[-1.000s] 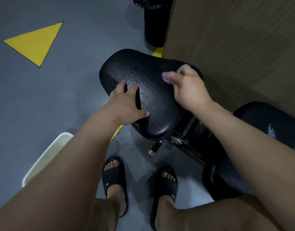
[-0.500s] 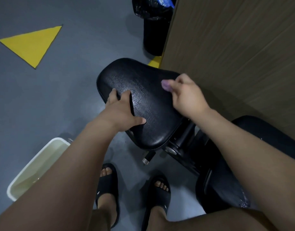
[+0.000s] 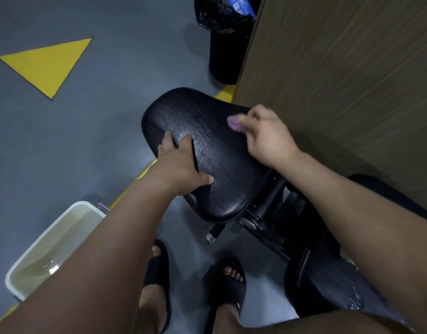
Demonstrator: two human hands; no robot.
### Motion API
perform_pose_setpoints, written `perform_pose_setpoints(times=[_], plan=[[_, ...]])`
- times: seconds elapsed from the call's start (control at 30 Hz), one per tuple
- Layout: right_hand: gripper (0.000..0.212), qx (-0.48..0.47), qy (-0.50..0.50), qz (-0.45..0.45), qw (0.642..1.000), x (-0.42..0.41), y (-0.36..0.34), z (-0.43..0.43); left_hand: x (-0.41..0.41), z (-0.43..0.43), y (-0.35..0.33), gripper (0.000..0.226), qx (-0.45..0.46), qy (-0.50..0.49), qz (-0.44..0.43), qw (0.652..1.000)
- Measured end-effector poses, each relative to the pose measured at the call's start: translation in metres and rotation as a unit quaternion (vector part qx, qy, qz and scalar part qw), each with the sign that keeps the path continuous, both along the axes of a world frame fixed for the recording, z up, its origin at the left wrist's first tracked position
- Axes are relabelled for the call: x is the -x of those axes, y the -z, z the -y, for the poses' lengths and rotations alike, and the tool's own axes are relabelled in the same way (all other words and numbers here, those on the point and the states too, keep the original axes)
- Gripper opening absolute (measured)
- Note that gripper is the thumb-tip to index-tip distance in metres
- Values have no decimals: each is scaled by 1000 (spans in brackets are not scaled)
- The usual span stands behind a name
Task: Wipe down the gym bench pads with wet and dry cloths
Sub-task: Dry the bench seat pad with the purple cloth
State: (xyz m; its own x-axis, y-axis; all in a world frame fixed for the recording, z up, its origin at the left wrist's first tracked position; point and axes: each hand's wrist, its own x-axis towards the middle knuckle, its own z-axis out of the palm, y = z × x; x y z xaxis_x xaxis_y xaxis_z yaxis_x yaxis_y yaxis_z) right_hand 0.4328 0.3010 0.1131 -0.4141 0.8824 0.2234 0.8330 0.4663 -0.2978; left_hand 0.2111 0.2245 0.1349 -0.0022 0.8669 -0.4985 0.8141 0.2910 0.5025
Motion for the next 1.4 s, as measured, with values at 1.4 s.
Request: perform_pose_setpoints(times=[1.4], plan=[[33, 357, 31, -74, 931, 73, -16, -119, -1, -1, 2, 116, -5, 3, 6, 1000]])
